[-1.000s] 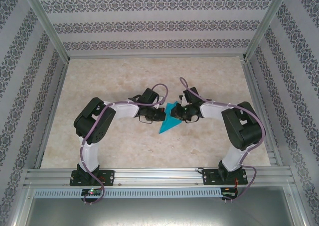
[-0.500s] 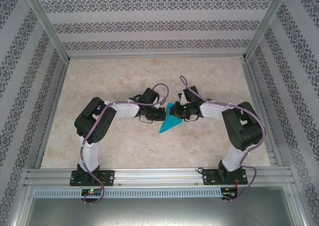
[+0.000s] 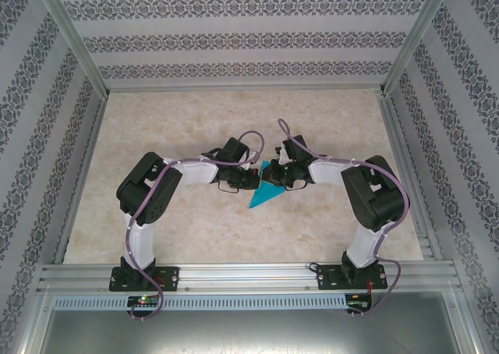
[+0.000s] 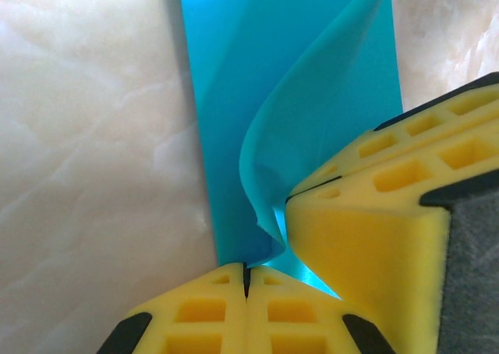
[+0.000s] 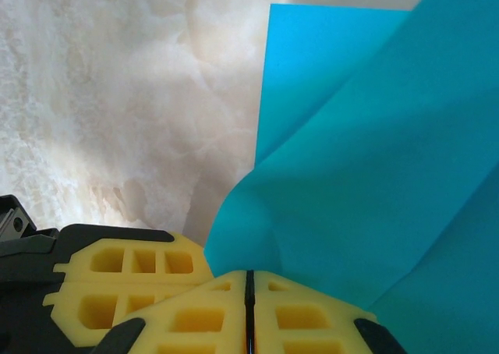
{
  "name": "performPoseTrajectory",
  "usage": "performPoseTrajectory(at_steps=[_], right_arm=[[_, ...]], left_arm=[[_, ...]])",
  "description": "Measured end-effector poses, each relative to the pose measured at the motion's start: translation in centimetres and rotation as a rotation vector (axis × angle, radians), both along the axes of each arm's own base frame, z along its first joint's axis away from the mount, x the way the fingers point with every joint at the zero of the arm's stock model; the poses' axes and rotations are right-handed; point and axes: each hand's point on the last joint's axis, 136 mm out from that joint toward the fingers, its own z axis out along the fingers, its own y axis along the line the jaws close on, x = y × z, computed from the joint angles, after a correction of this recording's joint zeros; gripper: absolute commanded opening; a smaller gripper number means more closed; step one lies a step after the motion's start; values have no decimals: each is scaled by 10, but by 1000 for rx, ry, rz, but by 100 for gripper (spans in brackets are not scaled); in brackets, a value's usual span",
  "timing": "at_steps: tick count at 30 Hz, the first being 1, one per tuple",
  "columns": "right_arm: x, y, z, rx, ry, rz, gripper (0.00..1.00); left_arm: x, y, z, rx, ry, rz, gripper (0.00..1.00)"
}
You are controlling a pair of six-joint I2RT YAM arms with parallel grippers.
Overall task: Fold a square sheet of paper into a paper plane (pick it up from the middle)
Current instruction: Fourth fold the wing at the center of the table.
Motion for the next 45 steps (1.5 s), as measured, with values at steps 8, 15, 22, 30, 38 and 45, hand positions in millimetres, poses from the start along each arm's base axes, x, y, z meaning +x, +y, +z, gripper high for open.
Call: performPoseTrajectory(at_steps=[8,15,22,30,38,45], right_arm=[[-2,-1,-3,4,3,-6,8],[-3,-3,-10,-11,12,-5,7],[-4,-10,-14,-45,12,-2,8],[-11,-15,-9,-54,12,-9,14],[-7,-25,4,-68,-1,-38,15],[10,-24,10,-69,-23,-39,14]], left_arm=[[0,0,0,0,0,0,5],[0,0,0,0,0,0,5],[0,0,0,-1,-4,-2,5],[0,-1,0,-2,-4,-3,5],[-1,-2,0,-1,-9,-13,6],[-2,1,3,11,-13,-10,6]])
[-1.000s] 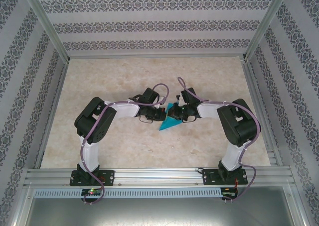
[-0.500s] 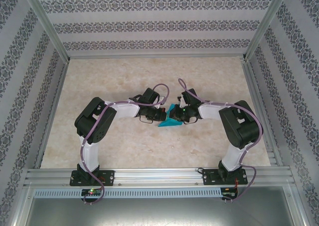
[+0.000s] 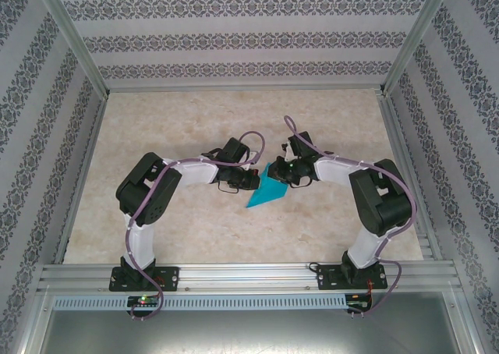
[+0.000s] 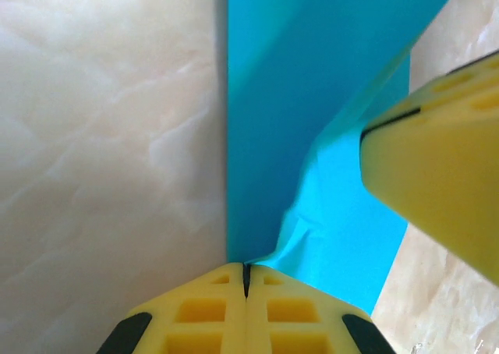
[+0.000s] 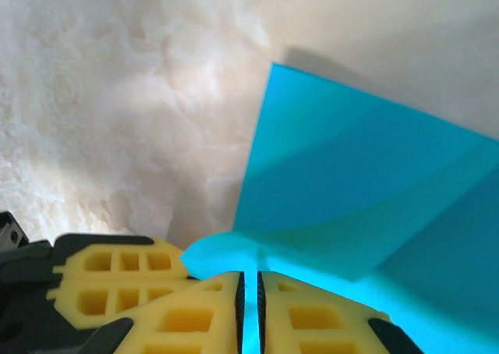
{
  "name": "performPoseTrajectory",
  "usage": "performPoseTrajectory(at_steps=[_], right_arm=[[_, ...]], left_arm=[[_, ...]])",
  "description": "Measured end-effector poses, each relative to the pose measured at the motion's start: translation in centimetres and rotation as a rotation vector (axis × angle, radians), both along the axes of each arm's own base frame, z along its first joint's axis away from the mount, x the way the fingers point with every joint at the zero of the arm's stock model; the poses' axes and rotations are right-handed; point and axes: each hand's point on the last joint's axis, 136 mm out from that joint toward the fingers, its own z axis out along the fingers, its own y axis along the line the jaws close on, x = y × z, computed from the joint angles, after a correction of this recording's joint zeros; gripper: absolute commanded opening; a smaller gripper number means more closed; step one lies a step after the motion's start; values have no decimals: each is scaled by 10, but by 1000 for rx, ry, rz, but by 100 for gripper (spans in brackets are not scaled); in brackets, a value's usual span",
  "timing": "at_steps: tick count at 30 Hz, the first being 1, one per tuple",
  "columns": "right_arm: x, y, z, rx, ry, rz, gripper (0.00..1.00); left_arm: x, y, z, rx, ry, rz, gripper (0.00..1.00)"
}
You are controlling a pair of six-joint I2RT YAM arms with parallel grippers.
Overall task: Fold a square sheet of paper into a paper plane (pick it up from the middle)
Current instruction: Fourth fold the wing at the center of the table.
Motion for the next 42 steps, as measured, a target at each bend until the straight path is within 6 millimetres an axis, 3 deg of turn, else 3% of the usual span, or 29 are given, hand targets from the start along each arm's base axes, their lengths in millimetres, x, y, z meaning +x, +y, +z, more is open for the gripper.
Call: performPoseTrajectory(at_steps=[5,10,20,26,31,36,42], right_arm=[[10,4,-7,-8,7,6,14],[6,0,-26,-41,51,15,14],[7,-1,-25,-43,37,32,13],[5,1,-26,-37,39,44,13],[5,1,-25,-37,35,50,13],[5,1,-25,-40,28,58,13],[5,1,-25,-39,26,59,12]], left_arm=[[1,2,9,1,-18,6,6],[2,2,12,1,-25,6,6],[0,6,8,35,-21,12,6],[-7,5,4,68,-17,4,11],[-14,9,5,111,-8,-1,21],[-18,15,25,145,-46,8,29],[-24,5,59,103,-112,-2,21]])
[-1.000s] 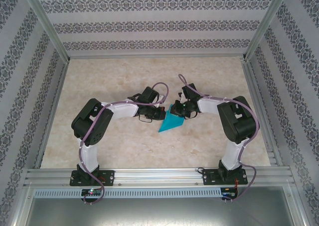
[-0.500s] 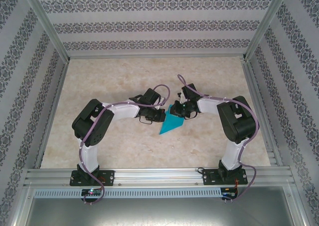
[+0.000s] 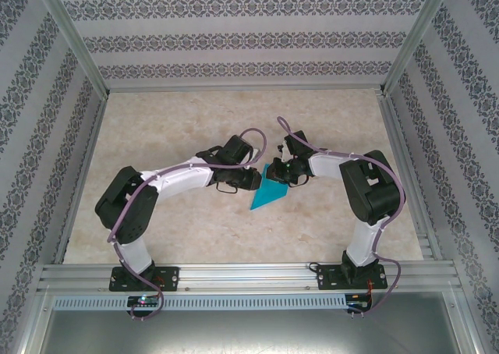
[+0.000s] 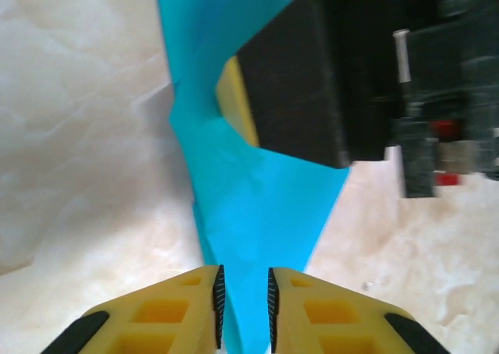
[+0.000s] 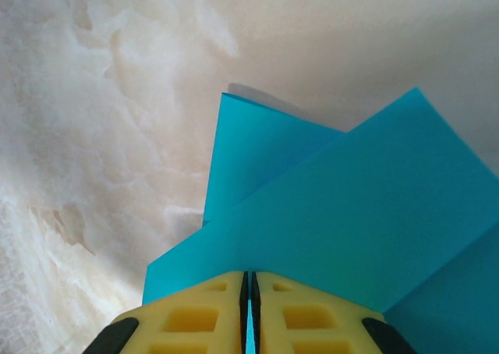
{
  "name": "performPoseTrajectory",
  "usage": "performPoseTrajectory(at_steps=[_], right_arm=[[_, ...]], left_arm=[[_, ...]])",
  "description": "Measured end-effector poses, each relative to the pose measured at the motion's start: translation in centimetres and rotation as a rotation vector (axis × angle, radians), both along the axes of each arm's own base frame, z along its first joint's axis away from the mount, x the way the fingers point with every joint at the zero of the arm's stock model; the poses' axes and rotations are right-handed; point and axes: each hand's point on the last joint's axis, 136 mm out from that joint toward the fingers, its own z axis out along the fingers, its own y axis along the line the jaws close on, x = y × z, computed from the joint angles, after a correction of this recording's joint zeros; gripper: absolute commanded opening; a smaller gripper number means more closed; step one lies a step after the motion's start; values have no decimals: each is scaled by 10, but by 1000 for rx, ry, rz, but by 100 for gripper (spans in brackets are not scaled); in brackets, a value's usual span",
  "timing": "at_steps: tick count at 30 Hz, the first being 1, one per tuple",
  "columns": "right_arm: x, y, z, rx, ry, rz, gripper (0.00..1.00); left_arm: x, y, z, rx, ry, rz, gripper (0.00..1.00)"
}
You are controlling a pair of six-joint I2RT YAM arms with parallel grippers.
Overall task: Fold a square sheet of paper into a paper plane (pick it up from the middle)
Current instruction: Fourth fold the wing at the center of the table.
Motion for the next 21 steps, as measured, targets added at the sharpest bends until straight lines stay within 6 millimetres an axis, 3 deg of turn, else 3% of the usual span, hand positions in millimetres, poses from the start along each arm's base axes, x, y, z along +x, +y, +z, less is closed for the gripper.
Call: performPoseTrajectory(at_steps=[4,11,21], right_arm=[[0,0,-1,3,-2,1,12],[-1,1,0,7,-4,3,11],[-1,1,-1,9,-9,3,11]], left_arm=[[-8,-6,-2,-17,17,-14,16],[-26,0,-31,-2,89,-16,14],[-37,2,-44,-17,123,-17,13]])
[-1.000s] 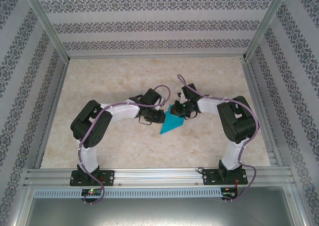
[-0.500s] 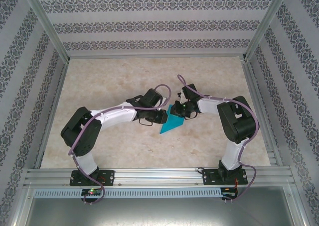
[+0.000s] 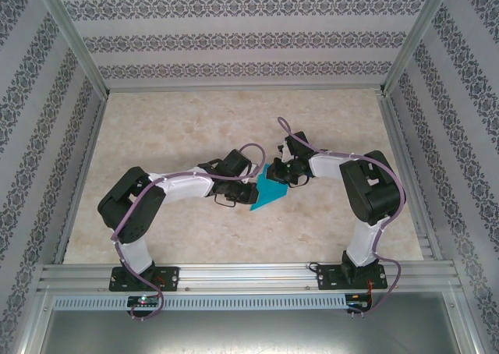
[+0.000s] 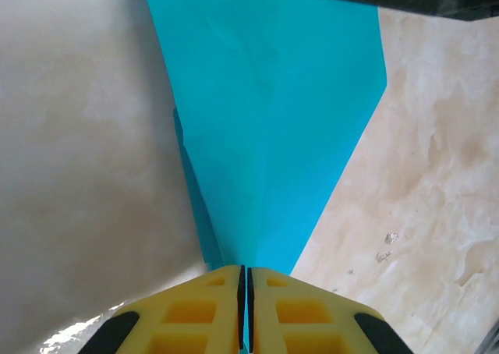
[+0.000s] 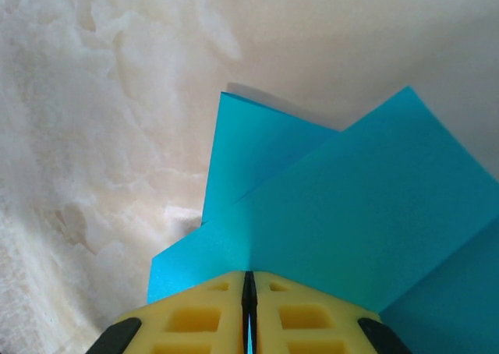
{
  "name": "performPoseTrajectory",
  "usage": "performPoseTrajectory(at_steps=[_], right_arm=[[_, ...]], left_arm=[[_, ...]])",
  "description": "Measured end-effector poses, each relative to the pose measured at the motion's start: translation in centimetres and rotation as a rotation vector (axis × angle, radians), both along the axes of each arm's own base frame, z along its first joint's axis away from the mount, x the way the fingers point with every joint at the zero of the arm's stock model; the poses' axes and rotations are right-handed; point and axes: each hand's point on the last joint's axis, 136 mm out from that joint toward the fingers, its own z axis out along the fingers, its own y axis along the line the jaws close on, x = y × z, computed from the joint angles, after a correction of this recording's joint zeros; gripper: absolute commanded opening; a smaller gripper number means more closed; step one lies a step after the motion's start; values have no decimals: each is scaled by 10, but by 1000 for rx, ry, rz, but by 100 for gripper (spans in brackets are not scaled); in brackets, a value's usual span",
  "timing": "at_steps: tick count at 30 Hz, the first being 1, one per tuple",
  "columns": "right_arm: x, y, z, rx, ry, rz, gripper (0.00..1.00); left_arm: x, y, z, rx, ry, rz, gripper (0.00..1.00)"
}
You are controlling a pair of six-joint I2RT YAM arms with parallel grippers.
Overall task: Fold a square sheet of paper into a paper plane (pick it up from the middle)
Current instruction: Fourth fold the wing at the center of the table.
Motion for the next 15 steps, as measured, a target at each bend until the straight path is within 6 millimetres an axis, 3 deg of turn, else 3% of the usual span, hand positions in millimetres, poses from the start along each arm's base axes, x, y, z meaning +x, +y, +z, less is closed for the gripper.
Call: performPoseTrajectory(at_steps=[15], right_arm=[[0,0,0,-1,-3,4,10]], left_arm=[[-12,-1,-10,53,-26,-31,11]])
